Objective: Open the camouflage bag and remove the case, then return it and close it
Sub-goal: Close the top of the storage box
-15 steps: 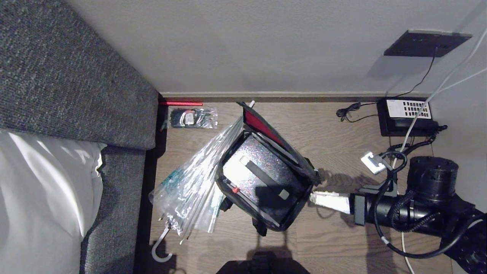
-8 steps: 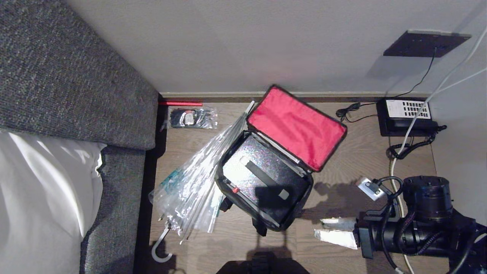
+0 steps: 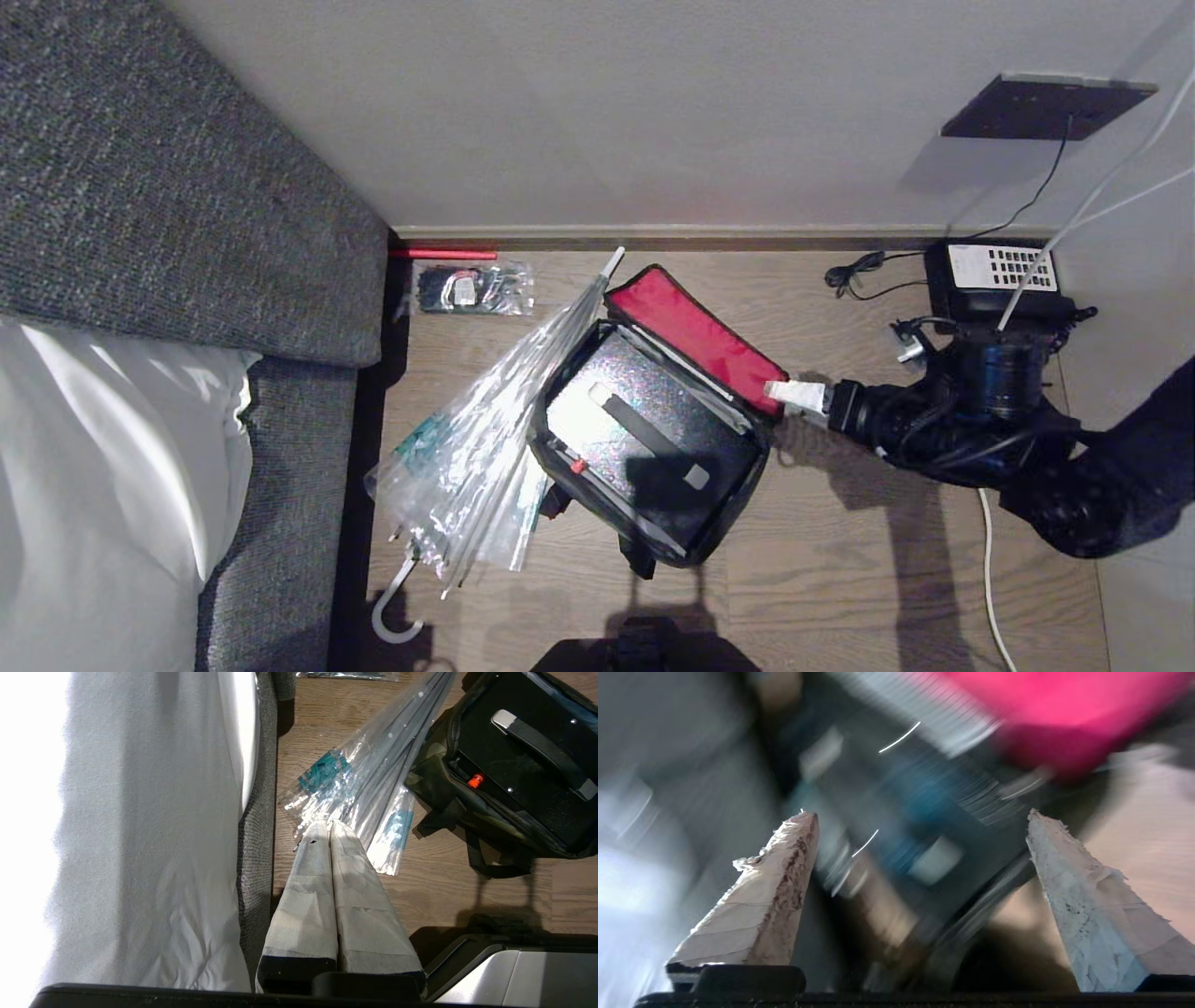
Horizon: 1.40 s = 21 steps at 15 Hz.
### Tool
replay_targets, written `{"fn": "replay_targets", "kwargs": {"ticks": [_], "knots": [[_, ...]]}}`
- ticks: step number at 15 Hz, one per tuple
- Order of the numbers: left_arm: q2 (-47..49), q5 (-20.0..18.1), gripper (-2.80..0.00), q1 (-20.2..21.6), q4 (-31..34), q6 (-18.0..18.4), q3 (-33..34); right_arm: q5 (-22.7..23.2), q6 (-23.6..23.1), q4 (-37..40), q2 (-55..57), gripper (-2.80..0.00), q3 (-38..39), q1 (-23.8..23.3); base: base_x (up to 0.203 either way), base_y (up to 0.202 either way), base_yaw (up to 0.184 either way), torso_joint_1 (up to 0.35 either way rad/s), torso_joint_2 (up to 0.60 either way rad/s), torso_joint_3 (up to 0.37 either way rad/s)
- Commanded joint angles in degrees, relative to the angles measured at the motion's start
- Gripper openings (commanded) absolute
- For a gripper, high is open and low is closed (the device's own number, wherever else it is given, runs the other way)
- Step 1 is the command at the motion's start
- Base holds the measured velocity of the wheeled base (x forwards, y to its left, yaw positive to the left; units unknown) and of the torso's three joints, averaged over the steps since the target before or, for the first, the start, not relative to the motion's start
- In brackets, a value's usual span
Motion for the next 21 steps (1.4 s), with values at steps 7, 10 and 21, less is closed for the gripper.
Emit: {"fn": "replay_targets", "kwargs": {"ticks": [7,10,21], "knots": [[0.0,0.0,-2.8,0.0,0.0,0.0,0.0,-23.2,20.0,23.8,11.4,0.0,-20.6,0.7,0.0,0.0,0.0,0.0,0.0,0.0],[0.0,0.0,-2.8,0.0,0.0,0.0,0.0,-24.8,30.1,28.7,13.2,0.0,-24.1,1.7,0.0,0.0,0.0,0.0,0.0,0.0],[-0.1,0.0,-2.8,0.0,0.0,0.0,0.0,-34.4,36.3,29.1,26.8,0.0,-42.9,4.0,0.0,0.0,0.0,0.0,0.0,0.0]]}}
